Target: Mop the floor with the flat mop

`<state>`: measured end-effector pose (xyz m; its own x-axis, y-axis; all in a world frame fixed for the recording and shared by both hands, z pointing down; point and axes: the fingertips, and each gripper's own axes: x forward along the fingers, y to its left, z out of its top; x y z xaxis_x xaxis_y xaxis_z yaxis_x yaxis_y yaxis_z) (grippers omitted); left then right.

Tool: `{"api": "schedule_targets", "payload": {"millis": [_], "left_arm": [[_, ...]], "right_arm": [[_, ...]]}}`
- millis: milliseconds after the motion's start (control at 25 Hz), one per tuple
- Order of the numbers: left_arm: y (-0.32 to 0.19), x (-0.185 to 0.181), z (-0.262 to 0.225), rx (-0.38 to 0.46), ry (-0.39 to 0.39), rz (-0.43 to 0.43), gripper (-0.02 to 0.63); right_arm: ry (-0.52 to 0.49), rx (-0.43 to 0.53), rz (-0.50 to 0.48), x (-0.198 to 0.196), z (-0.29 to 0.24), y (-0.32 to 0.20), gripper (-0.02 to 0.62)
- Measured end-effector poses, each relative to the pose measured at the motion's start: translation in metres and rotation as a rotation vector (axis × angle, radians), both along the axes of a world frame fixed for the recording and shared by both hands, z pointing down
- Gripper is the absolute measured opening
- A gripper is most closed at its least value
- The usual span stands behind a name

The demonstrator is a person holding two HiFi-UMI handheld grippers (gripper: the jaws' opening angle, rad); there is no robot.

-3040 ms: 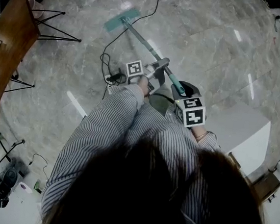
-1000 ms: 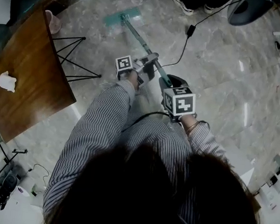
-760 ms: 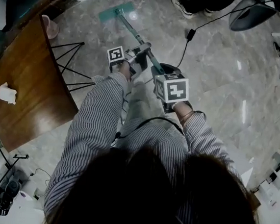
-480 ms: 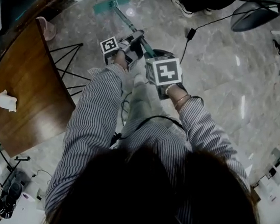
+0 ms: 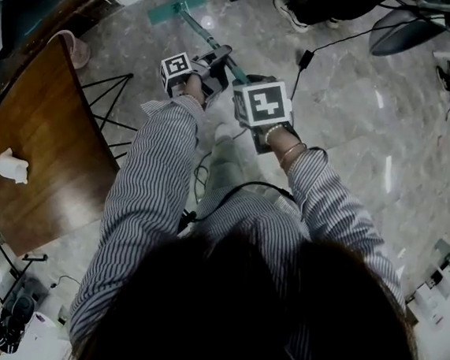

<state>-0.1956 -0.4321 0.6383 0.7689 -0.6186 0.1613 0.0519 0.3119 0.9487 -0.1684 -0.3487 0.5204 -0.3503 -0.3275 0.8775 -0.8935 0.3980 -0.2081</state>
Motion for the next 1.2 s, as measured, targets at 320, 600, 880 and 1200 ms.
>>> {"api": "schedule_targets", "payload": {"millis": [320,600,880,1200], "left_arm": [[0.021,0.004,0.013,-0.011,-0.044,-0.007,0.196],[0.06,0.027,0.011,-0.009,-0.052,0.007,0.196],[0.139,0.087,0.018,-0.011,-0.035,-0.047,0.195],[0.254,0.178,0.024,0.0,-0.02,-0.081,0.193]], "right_arm": [[0.011,-0.022,-0.023,0.008,0.011,0.025,0.11],[-0.012,-0.001,-0.022,0.031,0.011,0.061,0.11],[-0.005,-0.004,-0.056,0.097,0.017,0.138,0.11],[-0.011,0.019,-0.071,0.194,0.026,0.254,0.11]]}}
